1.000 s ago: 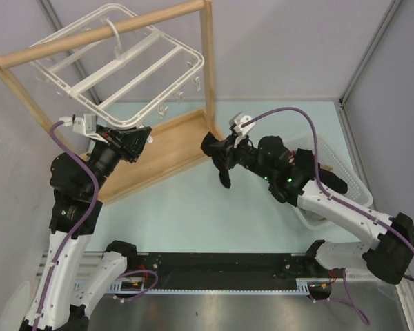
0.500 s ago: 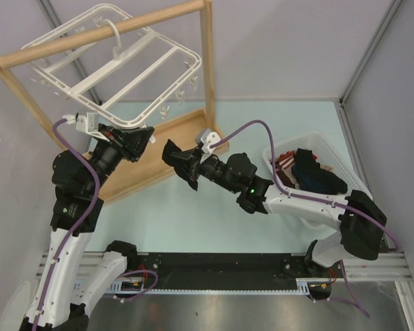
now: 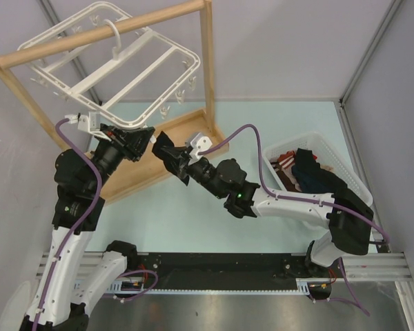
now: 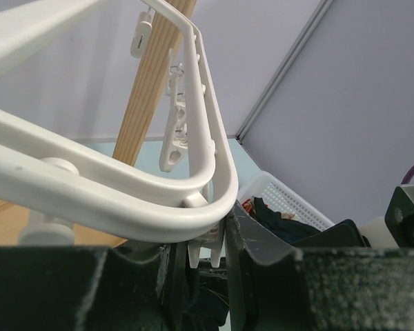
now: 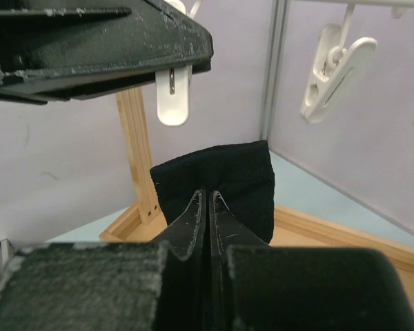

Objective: Clip the socks to the hanger
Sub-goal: Clamp the sock onto the hanger.

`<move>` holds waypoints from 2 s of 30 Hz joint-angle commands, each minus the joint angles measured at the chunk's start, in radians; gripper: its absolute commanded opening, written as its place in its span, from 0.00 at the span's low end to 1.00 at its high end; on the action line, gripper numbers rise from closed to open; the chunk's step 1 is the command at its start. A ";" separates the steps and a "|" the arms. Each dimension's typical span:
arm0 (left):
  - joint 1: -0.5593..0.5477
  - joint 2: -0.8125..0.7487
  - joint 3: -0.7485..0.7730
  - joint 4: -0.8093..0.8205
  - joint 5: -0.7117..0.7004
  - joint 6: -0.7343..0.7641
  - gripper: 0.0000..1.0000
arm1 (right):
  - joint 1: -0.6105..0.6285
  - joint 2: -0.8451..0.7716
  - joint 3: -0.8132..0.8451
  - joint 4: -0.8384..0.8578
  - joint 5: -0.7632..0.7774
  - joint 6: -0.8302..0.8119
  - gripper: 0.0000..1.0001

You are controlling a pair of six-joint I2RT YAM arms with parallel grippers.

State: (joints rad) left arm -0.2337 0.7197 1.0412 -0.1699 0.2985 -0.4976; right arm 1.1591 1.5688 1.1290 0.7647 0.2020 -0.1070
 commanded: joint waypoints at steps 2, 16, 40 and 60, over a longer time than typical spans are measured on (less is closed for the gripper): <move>-0.010 0.001 -0.017 -0.040 0.027 0.002 0.00 | 0.010 0.010 0.063 0.076 0.047 -0.034 0.00; -0.012 0.004 -0.030 -0.040 0.016 0.011 0.00 | 0.024 0.010 0.091 0.064 0.036 -0.033 0.00; -0.018 0.000 -0.029 -0.037 0.021 -0.012 0.07 | 0.044 0.040 0.141 0.054 0.024 -0.033 0.00; -0.018 -0.020 0.042 -0.127 -0.054 0.039 0.80 | 0.042 0.028 0.152 0.047 0.039 -0.046 0.51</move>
State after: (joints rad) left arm -0.2447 0.7139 1.0214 -0.2497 0.2832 -0.4950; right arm 1.1965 1.6085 1.2369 0.7822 0.2241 -0.1394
